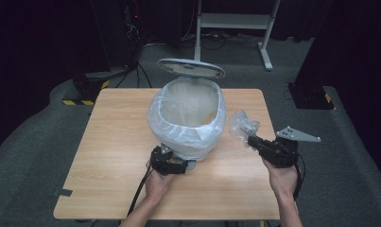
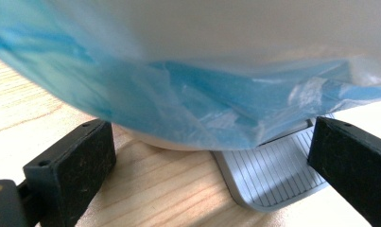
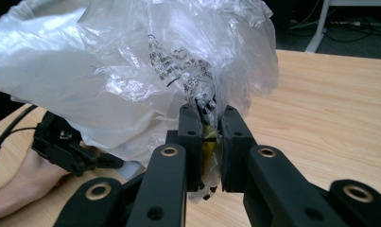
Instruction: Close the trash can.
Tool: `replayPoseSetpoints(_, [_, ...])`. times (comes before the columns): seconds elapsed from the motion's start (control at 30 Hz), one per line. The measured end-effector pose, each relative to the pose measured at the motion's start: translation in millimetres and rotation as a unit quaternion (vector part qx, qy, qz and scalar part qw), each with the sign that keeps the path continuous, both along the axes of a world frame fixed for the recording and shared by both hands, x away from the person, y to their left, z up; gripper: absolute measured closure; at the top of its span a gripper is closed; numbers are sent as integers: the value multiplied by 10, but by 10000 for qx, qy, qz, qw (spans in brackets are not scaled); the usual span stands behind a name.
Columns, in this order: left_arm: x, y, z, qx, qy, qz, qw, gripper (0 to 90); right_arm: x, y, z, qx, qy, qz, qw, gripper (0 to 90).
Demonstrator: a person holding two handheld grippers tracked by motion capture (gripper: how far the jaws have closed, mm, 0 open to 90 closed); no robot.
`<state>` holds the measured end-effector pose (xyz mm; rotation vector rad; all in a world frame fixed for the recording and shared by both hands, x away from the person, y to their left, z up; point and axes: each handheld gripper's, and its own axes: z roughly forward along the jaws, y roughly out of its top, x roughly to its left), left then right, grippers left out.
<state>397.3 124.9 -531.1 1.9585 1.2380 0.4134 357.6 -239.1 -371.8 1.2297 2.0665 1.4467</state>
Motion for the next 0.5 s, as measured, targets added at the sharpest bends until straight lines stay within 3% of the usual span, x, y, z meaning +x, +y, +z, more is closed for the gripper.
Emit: replayPoseSetpoints(0.5, [0, 0, 0, -2, -1, -1, 10000, 20, 31, 118, 256, 141, -147, 319, 9993, 816])
